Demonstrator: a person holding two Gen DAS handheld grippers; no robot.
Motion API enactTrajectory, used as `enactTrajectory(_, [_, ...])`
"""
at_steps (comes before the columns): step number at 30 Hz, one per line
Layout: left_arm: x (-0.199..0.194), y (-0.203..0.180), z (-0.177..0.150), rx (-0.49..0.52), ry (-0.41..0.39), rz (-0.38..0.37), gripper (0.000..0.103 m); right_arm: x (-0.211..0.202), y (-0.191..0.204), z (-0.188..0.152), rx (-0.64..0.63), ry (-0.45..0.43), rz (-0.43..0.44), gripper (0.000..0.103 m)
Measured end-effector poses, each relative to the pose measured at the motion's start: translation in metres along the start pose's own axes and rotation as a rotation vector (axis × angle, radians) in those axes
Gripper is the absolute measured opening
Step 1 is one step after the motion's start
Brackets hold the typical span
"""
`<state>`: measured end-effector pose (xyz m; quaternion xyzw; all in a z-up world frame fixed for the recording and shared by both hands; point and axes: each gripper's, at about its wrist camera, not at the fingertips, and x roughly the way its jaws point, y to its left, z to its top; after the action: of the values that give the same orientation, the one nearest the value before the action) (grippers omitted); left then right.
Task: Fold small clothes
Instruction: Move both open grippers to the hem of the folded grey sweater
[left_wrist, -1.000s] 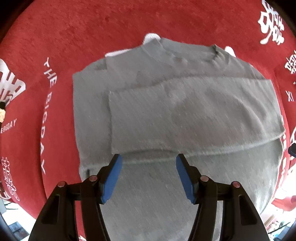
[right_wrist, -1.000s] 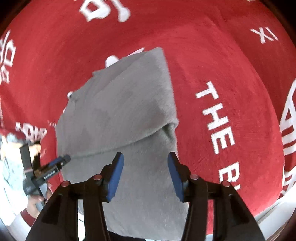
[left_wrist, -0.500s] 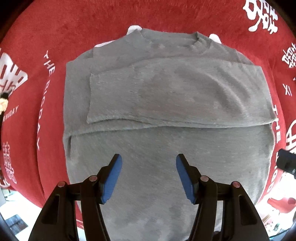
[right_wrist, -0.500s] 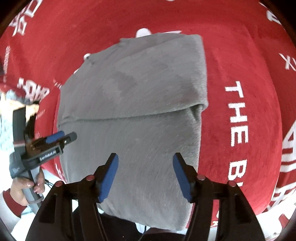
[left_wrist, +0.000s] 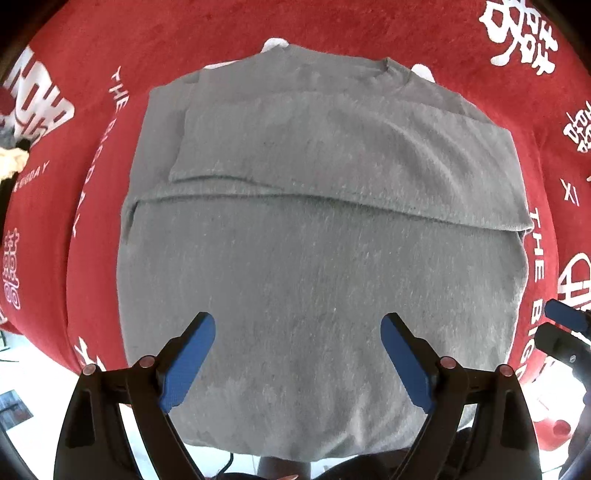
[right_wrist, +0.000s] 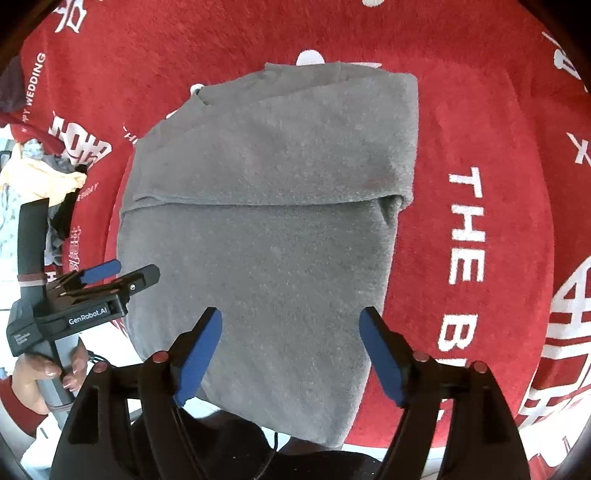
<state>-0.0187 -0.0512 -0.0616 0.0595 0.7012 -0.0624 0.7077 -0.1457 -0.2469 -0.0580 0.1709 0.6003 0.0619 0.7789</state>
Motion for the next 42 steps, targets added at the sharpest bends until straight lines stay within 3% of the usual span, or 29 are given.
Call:
enactTrajectory(10, [0.003,0.037,-0.037,-0.01,-0.004,-0.08,0.092,0.003,0.032,-0.038,-0.043,-0.02,-0.08,0.087])
enactTrajectory(15, [-0.006,0.084,-0.074,-0.036,-0.024,-0.089,0.092,0.013,0.056,-0.065,-0.041,0.015,-0.092,0.087])
enactTrajectory(23, [-0.003,0.153,-0.117,-0.076,-0.025,-0.071,0.092,0.017,0.073,-0.1,0.04,-0.003,-0.081,0.087])
enactTrajectory(33, [0.025,0.167,-0.153,-0.076,0.002,-0.161,0.092,0.027,0.052,-0.138,0.109,0.038,-0.096,0.087])
enactTrajectory(42, [0.051,0.164,-0.176,-0.092,-0.012,-0.232,0.092,0.05,0.002,-0.16,0.141,0.089,0.012,0.087])
